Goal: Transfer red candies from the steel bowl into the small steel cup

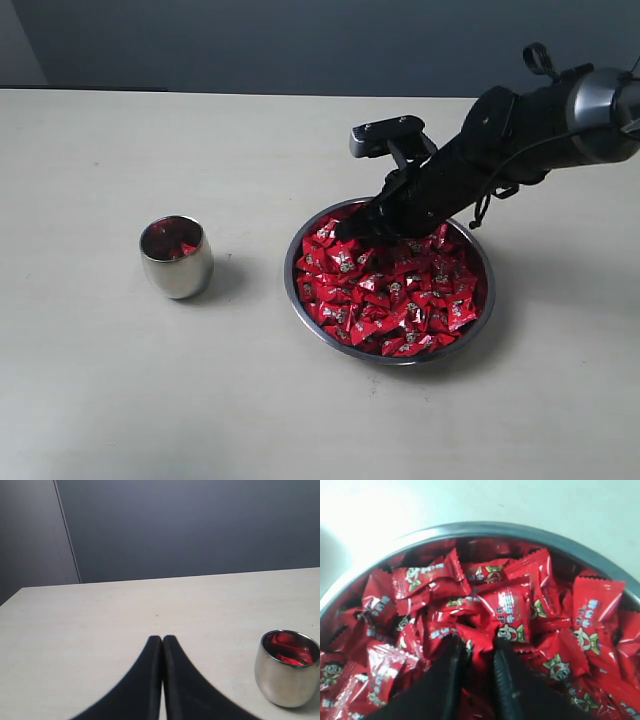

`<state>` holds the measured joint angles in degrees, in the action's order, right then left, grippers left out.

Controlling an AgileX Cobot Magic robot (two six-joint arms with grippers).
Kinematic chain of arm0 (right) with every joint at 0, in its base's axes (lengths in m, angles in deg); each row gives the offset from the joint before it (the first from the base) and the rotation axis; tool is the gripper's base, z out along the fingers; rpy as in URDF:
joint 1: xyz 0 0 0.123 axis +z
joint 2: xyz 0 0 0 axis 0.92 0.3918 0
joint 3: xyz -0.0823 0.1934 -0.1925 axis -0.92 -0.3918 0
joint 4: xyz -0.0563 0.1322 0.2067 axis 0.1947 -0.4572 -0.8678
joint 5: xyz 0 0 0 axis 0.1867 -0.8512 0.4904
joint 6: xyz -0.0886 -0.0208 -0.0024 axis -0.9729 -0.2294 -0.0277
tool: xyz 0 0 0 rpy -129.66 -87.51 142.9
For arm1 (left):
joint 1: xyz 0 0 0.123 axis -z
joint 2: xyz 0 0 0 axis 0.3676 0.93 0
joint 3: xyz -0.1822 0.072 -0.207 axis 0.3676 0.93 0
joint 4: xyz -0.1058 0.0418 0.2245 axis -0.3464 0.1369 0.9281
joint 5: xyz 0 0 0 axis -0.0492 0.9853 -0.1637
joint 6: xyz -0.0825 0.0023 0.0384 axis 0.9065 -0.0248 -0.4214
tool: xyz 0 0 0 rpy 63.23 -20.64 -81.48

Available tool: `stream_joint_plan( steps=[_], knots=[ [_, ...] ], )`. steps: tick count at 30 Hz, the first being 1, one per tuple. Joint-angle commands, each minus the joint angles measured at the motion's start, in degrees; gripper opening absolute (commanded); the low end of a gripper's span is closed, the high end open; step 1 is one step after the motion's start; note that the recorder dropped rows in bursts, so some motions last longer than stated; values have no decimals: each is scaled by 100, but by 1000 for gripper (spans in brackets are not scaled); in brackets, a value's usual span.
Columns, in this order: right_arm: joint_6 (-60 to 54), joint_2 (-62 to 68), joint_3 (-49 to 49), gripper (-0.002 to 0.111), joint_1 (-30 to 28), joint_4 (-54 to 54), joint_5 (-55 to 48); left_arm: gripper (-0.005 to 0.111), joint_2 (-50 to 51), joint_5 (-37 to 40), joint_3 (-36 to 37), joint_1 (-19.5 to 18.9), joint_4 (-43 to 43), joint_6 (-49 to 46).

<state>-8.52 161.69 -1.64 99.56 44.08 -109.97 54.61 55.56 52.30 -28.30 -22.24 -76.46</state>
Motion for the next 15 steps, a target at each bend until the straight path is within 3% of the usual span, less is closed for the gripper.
stream_joint_plan(
  steps=[1,15],
  knots=[
    [-5,-192,25,-1,2,28,-27,0,-26,-33,22,-4,6,7],
    [650,-381,25,-1,2,1047,-27,0,-26,-33,22,-4,6,7]
  ],
)
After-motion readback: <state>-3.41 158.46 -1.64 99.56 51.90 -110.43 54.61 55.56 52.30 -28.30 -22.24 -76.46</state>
